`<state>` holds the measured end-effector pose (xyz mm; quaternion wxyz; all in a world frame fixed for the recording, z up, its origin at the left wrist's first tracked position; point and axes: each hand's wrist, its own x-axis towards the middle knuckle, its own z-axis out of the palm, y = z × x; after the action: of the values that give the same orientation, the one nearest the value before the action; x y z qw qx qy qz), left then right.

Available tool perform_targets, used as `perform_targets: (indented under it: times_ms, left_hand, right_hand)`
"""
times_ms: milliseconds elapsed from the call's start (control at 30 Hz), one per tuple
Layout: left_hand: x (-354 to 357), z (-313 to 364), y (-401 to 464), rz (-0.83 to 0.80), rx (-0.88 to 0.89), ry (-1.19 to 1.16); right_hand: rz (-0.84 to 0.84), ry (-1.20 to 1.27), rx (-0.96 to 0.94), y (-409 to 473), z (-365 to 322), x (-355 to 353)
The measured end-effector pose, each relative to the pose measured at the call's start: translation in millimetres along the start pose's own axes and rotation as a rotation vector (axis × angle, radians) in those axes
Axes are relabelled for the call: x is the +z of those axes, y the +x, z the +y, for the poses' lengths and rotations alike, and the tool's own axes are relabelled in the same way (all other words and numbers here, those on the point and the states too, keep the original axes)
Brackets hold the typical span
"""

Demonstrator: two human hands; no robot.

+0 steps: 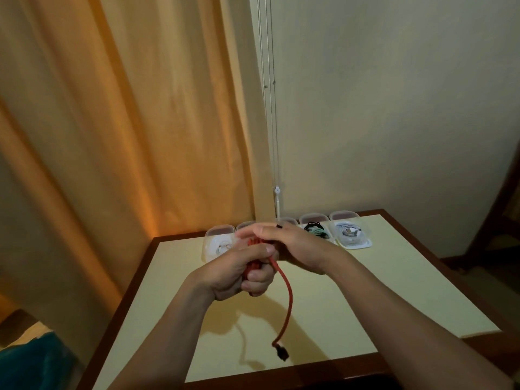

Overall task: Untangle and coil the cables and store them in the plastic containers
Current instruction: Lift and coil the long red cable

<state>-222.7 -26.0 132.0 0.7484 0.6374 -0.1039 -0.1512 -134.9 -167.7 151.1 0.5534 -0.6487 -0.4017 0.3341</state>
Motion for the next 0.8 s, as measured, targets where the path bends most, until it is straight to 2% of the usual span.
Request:
perform_targets:
  times_ms: [67,200,300,400,567,700,800]
  left_hand:
    - [1,-4,3,-0.038,0.012,-0.017]
    - [-2,-24,6,0.0,0.02,-0.087]
    - [-10,-46,9,0.04,-0.025,-0.117]
    - [-19,-65,14,0.047,-0.046,-0.07]
    - [-29,-98,29,0.231,-0.031,-0.151]
    - [-41,-126,37,0.27,-0.025,-0.136]
    - [-49,-144,40,0.299,-0.024,-0.058]
  right_hand:
    - [0.008,0.032,-0.016,3,6,7]
    - [0.157,0.008,-0.035,9,32,15]
    - [0.207,0.004,0.002,12,54,19]
    - [0.325,-0.017,0.067,20,77,21]
    - [0.514,0.091,0.156,33,117,25]
    - [0.607,0.109,0.225,38,145,28]
    - [0.612,0.112,0.245,38,164,26]
